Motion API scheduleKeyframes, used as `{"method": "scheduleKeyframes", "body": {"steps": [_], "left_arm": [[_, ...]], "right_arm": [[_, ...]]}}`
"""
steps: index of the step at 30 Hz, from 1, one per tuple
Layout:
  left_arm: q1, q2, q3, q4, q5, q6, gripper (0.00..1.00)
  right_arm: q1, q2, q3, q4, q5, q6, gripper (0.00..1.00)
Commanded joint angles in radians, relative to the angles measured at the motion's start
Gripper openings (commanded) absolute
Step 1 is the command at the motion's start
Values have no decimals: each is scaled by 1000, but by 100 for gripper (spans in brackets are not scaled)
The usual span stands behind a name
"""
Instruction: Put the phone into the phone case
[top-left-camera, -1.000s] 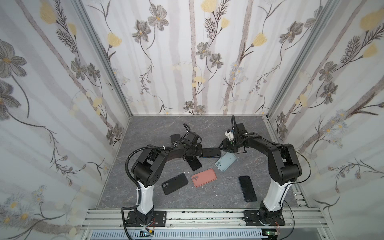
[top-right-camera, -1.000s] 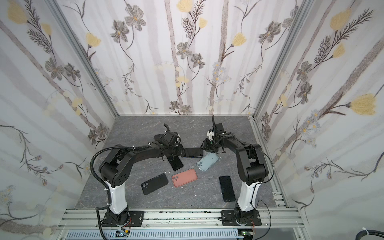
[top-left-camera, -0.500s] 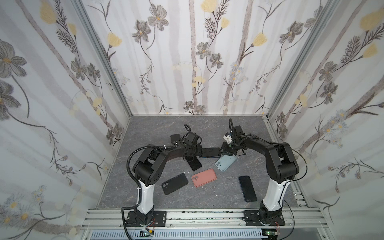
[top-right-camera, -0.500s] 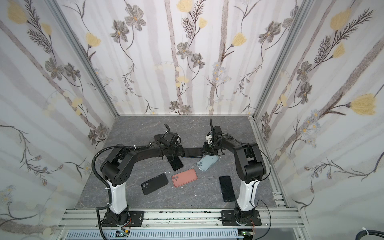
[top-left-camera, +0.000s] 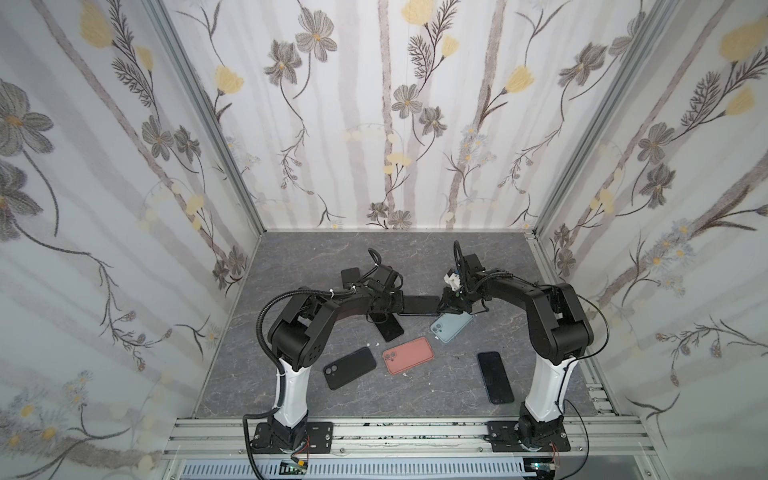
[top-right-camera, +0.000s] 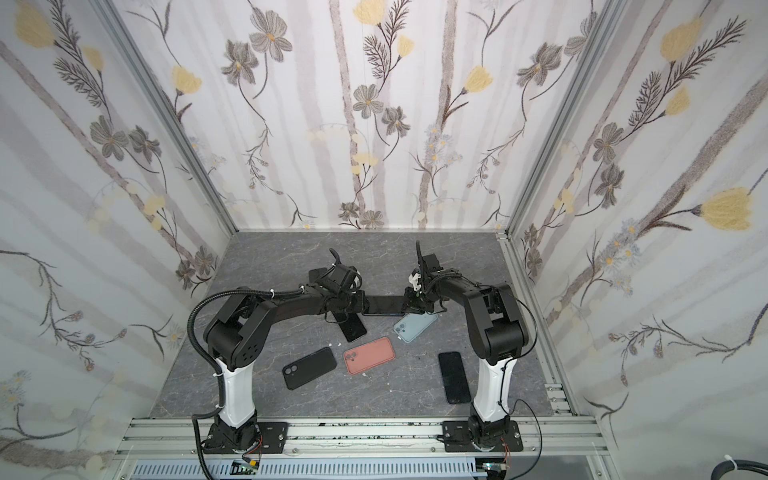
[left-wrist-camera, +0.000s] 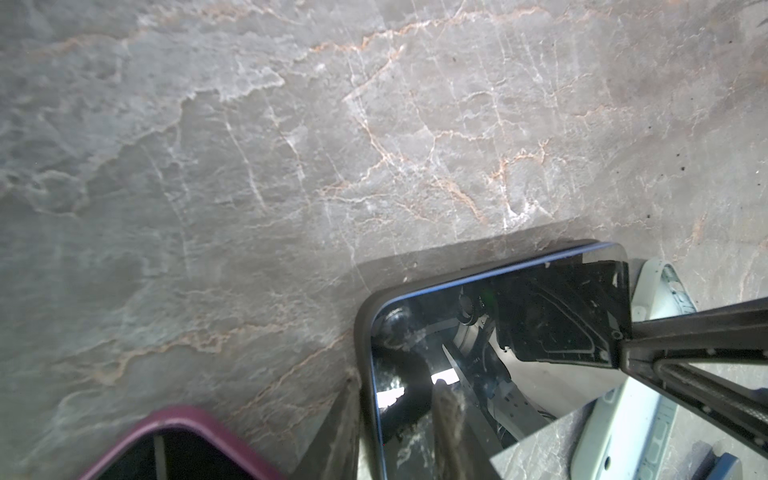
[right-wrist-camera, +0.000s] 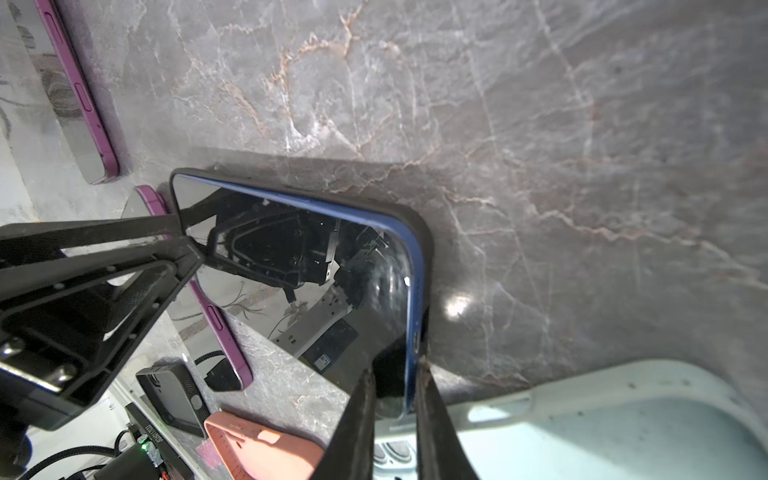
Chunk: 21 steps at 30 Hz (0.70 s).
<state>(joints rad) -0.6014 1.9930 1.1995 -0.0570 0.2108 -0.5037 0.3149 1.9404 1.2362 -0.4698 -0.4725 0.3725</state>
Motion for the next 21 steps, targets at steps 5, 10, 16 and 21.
{"method": "scheduleKeyframes", "body": {"steps": [5,10,16,21], "left_arm": [[-1,-19,-19,-12,-30,-2,31],[-1,-23,-14,-16,-30,-4,30],[-1,-13,-11,-23,-6,0,29],[-4,1,-12,-30,22,1,25]], "right_arm": [[6,-16,16,-55,30,-29,23],[5,-20,19,-66,48,-31,23],[10,-5,16,-64,34,-36,18],[18,7,19,-57,19,-35,10]]}}
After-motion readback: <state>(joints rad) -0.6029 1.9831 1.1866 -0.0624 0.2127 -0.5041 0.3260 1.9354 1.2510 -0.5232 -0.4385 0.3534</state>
